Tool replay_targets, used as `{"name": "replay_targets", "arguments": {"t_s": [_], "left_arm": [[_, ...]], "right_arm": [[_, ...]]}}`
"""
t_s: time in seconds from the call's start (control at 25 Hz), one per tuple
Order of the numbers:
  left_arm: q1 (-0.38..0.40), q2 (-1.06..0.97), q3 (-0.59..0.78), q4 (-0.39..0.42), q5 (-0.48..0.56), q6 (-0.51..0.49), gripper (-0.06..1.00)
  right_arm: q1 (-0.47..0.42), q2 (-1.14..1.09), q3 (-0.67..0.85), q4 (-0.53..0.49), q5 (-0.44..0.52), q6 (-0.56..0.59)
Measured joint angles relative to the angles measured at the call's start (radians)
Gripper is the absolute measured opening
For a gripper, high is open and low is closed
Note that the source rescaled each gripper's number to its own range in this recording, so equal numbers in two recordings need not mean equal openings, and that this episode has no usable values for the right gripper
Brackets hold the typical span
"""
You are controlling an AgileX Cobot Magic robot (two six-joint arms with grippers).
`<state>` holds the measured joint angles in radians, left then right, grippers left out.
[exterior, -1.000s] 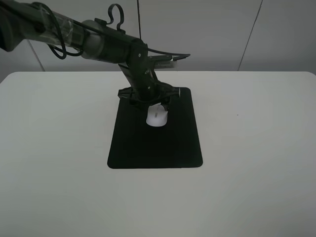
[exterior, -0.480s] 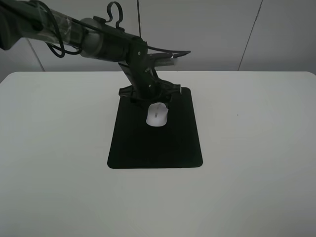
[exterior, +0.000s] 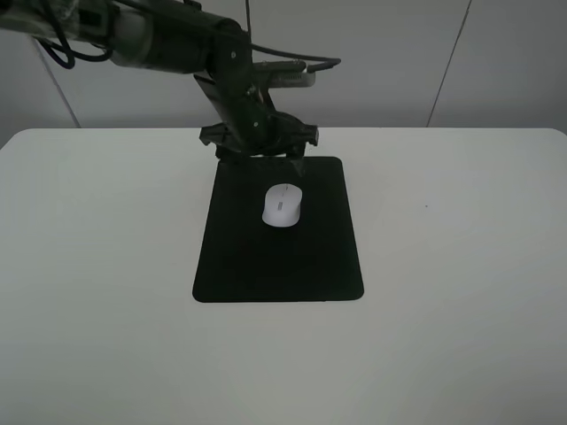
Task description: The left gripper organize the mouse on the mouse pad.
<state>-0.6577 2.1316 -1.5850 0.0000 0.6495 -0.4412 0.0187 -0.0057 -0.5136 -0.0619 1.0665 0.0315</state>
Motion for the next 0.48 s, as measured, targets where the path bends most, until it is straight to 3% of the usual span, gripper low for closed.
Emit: {"name": "replay_targets", "arguments": {"t_s": [0.2,0.48], "left_arm": [[0.020,-0.102,0.000,0.143,0.094,0.003,1.00],[0.056,-0.201,-0.001,0.164,0.238,0.039,1.00]], "right_arm": [[0.000,0.000,0.000,0.000,0.000,0.000],[0.000,0.000,0.000,0.000,0.000,0.000]]}}
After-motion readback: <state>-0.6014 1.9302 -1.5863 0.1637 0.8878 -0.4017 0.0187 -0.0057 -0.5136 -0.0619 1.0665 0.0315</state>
